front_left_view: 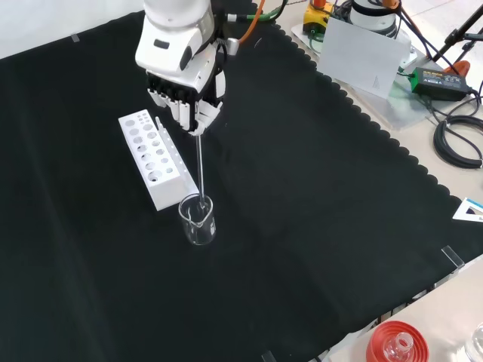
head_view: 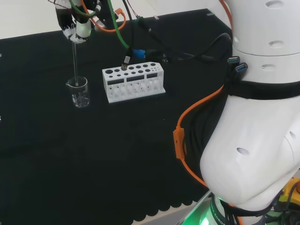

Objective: Put the glass rod back on the white test tube rack.

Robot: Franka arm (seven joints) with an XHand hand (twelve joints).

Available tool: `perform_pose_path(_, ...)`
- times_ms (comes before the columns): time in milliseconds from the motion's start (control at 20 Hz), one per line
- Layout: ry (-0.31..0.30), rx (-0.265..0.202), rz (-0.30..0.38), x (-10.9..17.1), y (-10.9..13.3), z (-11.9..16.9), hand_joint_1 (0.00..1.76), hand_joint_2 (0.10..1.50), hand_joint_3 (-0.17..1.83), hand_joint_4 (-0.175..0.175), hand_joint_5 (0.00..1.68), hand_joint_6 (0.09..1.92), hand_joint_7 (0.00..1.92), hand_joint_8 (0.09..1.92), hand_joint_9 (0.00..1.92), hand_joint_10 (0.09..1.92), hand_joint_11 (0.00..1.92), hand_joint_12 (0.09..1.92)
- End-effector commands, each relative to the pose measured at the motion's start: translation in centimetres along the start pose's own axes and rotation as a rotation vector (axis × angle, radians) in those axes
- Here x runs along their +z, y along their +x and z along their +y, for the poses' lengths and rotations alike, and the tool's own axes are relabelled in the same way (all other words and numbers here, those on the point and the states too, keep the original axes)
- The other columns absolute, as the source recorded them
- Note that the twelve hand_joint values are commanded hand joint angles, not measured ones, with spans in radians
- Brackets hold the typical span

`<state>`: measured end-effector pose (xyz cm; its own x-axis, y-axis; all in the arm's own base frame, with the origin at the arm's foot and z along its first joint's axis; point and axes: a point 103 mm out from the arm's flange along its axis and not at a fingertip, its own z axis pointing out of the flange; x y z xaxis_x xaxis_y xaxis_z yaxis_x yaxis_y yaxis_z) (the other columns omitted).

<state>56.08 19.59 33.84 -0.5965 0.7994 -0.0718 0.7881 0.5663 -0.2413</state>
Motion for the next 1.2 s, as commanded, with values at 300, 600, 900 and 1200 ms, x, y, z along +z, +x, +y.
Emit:
perform_pose_path(300, -0.026, 0.043, -0.008, -2.8, -0.8, -2.7, 1.33, 0.53, 0.89, -0.175, 1.18, 0.74, 1.43, 0.71, 1.80, 0.38, 1.66, 0.68)
perform_pose_path(600, -0.032, 0.073, -0.011, -3.6, -2.3, -4.7, 1.33, 0.53, 0.89, -0.175, 1.18, 0.74, 1.43, 0.71, 1.80, 0.38, 1.66, 0.68)
perform_pose_path(900, -0.037, 0.102, -0.003, -3.6, -4.7, -6.4, 1.33, 0.53, 0.89, -0.175, 1.18, 0.75, 1.43, 0.71, 1.80, 0.38, 1.66, 0.68)
perform_pose_path(1200, -0.032, 0.138, -0.001, -3.3, -7.4, -8.1, 1.33, 0.53, 0.89, -0.175, 1.18, 0.75, 1.43, 0.71, 1.80, 0.38, 1.66, 0.68)
